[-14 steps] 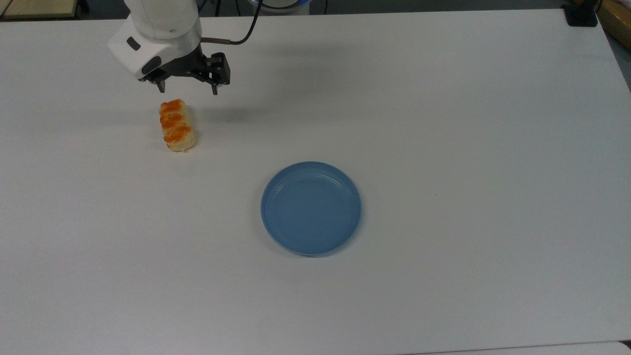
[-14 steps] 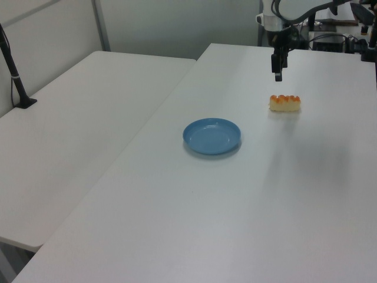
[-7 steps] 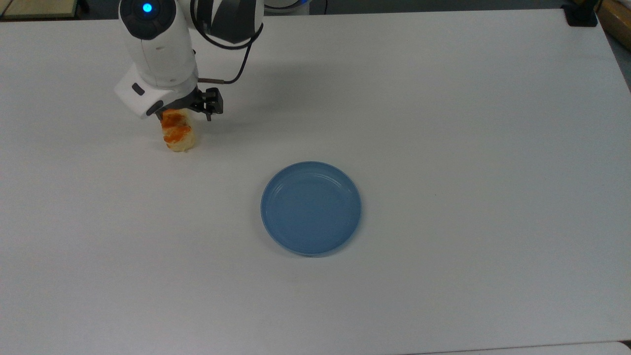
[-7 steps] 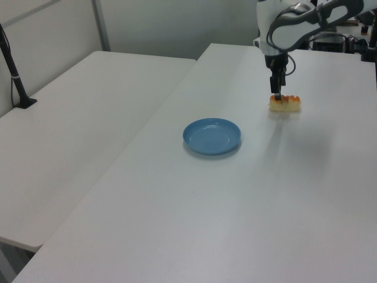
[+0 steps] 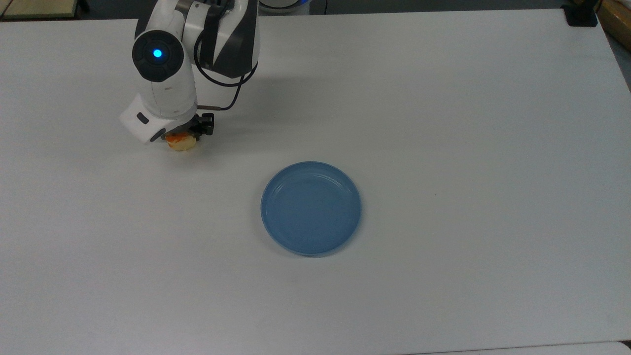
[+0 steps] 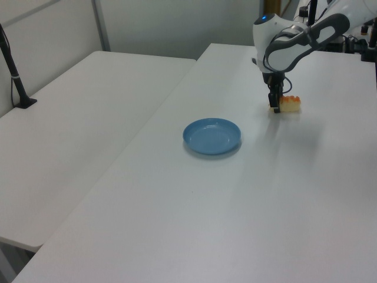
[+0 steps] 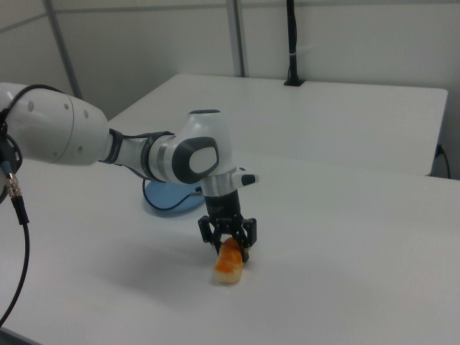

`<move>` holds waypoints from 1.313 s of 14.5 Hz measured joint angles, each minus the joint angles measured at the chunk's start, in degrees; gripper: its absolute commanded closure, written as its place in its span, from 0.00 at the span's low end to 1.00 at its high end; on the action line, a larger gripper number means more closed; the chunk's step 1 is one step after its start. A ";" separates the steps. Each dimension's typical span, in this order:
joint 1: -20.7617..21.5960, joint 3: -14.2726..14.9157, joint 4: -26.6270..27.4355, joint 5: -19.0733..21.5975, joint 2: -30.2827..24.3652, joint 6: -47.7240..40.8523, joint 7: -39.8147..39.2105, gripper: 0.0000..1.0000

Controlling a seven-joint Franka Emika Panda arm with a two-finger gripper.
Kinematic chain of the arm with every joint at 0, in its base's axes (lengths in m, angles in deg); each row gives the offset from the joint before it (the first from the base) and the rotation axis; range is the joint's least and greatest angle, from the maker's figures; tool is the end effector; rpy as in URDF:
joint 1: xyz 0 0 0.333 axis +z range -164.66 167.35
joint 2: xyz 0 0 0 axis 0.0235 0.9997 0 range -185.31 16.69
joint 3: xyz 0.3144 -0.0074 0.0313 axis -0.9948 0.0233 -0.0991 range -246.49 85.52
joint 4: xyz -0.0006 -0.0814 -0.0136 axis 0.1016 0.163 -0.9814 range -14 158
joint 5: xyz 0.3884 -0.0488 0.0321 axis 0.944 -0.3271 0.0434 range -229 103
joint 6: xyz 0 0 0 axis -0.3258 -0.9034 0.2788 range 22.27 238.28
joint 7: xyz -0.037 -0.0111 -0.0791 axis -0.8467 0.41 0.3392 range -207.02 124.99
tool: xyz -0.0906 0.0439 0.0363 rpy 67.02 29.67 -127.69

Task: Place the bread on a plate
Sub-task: 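Close the gripper on the bread roll, then lift the bread roll and carry it over the blue plate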

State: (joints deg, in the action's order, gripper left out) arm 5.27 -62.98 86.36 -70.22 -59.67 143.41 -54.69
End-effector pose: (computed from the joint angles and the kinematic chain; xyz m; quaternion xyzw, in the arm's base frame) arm 0.6125 -0.1413 0.3014 0.9899 0.0448 -0.0942 0.0961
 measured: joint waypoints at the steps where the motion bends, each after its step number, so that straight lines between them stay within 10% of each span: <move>1: 0.05 -0.01 -0.02 -0.08 -0.01 0.00 -0.48 0.58; 9: 0.02 1.17 -2.95 -0.06 -4.22 -5.04 -4.11 0.58; 19: 5.32 0.20 -16.78 10.05 -7.14 -11.19 5.00 0.58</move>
State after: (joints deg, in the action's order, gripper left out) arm 10.59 -62.78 69.57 -60.16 -66.81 132.23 -49.69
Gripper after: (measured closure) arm 0.577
